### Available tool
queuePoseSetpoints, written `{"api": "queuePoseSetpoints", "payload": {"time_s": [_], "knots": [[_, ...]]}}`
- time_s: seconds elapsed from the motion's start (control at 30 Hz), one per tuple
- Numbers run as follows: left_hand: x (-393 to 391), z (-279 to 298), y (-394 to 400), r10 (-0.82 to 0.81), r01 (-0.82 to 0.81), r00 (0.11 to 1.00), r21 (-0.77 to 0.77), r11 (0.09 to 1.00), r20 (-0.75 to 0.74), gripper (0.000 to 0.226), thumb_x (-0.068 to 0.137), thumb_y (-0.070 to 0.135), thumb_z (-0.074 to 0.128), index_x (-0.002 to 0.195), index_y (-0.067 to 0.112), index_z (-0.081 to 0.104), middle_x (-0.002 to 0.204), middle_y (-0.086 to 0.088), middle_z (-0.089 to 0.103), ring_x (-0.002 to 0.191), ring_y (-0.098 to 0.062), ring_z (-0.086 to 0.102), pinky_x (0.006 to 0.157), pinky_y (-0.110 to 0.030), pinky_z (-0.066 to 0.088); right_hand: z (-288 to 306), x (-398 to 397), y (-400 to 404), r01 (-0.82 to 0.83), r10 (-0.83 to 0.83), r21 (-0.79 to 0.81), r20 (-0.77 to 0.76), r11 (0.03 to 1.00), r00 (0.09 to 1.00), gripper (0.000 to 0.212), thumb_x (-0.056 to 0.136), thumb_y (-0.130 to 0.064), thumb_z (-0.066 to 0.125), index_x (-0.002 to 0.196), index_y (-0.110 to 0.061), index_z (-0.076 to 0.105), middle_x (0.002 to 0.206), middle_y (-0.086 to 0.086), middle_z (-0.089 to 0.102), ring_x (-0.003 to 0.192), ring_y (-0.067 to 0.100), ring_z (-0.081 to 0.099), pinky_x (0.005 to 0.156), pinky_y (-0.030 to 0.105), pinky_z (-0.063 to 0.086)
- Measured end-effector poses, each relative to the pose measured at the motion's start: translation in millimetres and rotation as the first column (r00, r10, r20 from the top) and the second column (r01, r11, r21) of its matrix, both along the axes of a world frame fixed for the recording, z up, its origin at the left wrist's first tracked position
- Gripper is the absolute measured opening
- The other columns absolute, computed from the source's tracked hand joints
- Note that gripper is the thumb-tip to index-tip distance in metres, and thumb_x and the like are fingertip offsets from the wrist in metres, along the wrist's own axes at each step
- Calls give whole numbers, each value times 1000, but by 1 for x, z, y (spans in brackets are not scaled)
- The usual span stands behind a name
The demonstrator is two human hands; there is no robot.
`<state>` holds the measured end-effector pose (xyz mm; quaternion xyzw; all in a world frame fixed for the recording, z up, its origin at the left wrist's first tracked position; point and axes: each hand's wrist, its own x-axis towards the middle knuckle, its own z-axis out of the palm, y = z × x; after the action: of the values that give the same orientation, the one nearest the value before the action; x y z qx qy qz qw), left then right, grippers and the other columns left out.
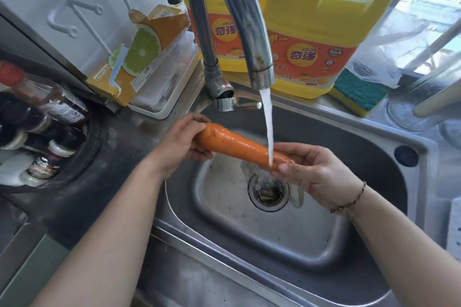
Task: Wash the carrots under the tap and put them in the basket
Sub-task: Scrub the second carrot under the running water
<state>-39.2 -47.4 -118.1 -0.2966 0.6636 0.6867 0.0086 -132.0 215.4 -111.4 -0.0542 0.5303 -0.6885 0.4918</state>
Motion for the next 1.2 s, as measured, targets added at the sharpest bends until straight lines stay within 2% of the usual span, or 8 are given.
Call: {"api": "queuePoseSetpoints", "payload": {"time_s": [0.07, 0.13, 0.23, 0.3, 0.4, 0.57, 0.83, 1.2], "knots": [[5, 2, -2, -50, 50, 999, -14, 999, -14, 21, 85, 35, 59, 97, 19, 61, 72, -13, 59, 48, -26, 58, 43, -27, 47, 4, 4, -7, 3, -1, 39, -53, 999, 999, 49, 71, 2, 74, 119, -2, 62, 106, 18, 73, 95, 31, 72, 77, 29, 60], [7, 2, 0, -60, 55, 998, -170, 984, -24, 28, 80, 39, 71, 95, 16, 62, 67, -11, 57, 45, -24, 54, 40, -26, 44, 8, 10, -14, -19, 38, 111, -171, 994, 985, 35, 85, 6, 65, 118, -6, 64, 93, 16, 75, 83, 27, 73, 71, 29, 60], [6, 3, 4, -22, 6, 999, -328, 945, -45, 24, 85, 30, 77, 94, 14, 62, 67, -13, 56, 41, -21, 52, 39, -25, 41, 11, 18, -23, 51, 21, 213, -324, 976, 946, 22, 90, -1, 65, 106, -15, 70, 58, 5, 66, 48, 14, 58, 48, 23, 50], [5, 3, 6, 5, -34, 997, -360, 932, -83, 31, 76, 41, 79, 90, 18, 63, 66, -8, 57, 39, -20, 51, 37, -25, 39, 9, 21, -28, 144, -53, 232, -356, 962, 933, 12, 89, -10, 70, 99, -14, 73, 49, -1, 59, 39, 10, 48, 41, 20, 41], [5, -2, 5, 7, -42, 997, -450, 892, -79, 39, 63, 60, 69, 83, 27, 64, 62, 2, 57, 39, -18, 53, 38, -25, 40, 7, 21, -32, 172, -63, 275, -364, 946, 929, 6, 89, -16, 70, 93, -15, 75, 47, -1, 55, 37, 11, 44, 40, 19, 37], [5, -8, 0, 19, -35, 999, -442, 896, -39, 44, 61, 62, 67, 84, 25, 65, 58, 7, 55, 39, -19, 54, 40, -28, 40, 10, 16, -21, -98, 187, 279, -315, 955, 930, 24, 94, -2, 61, 111, -14, 71, 67, 19, 66, 55, 24, 51, 51, 23, 46], [1, -10, 1, -64, 30, 996, -466, 884, -59, 43, 64, 62, 71, 87, 27, 64, 69, 7, 56, 50, -15, 55, 45, -32, 45, 15, 21, -28, 113, -79, 273, -135, 955, 988, 14, 87, 8, 62, 98, 3, 69, 57, 17, 61, 33, 10, 48, 31, 16, 33], [-5, -14, -1, -57, 33, 998, -475, 879, -36, 43, 63, 66, 69, 87, 31, 63, 74, 2, 57, 56, -20, 58, 49, -35, 48, 19, 18, -28, 94, -73, 298, -82, 950, 994, 24, 91, 15, 48, 104, 6, 66, 59, 16, 64, 34, 9, 51, 30, 16, 33]]}}
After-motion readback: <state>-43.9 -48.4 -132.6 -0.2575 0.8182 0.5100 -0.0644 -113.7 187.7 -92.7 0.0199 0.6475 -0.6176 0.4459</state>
